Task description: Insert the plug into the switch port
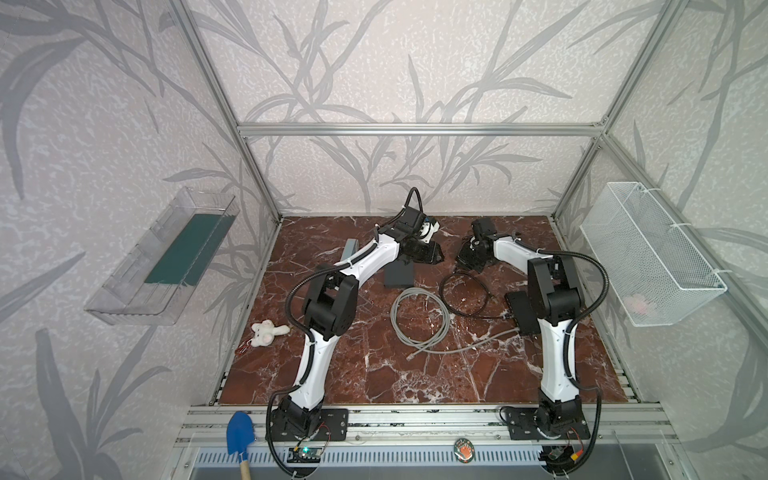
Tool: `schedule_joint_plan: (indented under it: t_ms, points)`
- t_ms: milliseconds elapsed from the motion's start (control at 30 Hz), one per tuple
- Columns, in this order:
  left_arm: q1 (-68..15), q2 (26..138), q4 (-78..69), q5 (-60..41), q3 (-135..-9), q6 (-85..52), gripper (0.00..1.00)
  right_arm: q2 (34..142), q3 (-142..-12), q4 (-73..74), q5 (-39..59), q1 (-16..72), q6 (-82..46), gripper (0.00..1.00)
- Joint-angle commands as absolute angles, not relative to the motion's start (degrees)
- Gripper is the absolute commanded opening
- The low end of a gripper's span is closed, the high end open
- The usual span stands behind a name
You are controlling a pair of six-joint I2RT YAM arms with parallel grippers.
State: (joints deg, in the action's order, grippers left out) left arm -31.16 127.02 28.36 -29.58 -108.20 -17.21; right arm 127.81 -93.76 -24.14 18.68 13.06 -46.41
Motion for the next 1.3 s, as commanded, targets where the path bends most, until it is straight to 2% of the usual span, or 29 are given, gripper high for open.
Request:
schedule_joint_plan:
  t_ms: [0,200,533,1267]
  points:
    - [-31.98,129.07,24.81,-30.09,-106.82,-21.09,0.44,123.44,-92.24,-17.02,19.86,13.74,-53.80,0.01]
    - [-32.18,130.43,23.09,-28.88,-105.61,-22.45,0.46,122.74,-88.81,-9.24,19.29,14.71,-60.99,0.01]
    - [-31.93,132.87,22.41,-25.82,-107.14,-24.91,0.47,122.61,-88.07,-7.25,21.69,15.69,-65.23,0.01]
    - [-29.40,137.27,18.82,-29.27,-109.80,-25.33,0.23,122.78,-88.17,-8.15,23.29,17.58,-66.16,0.00]
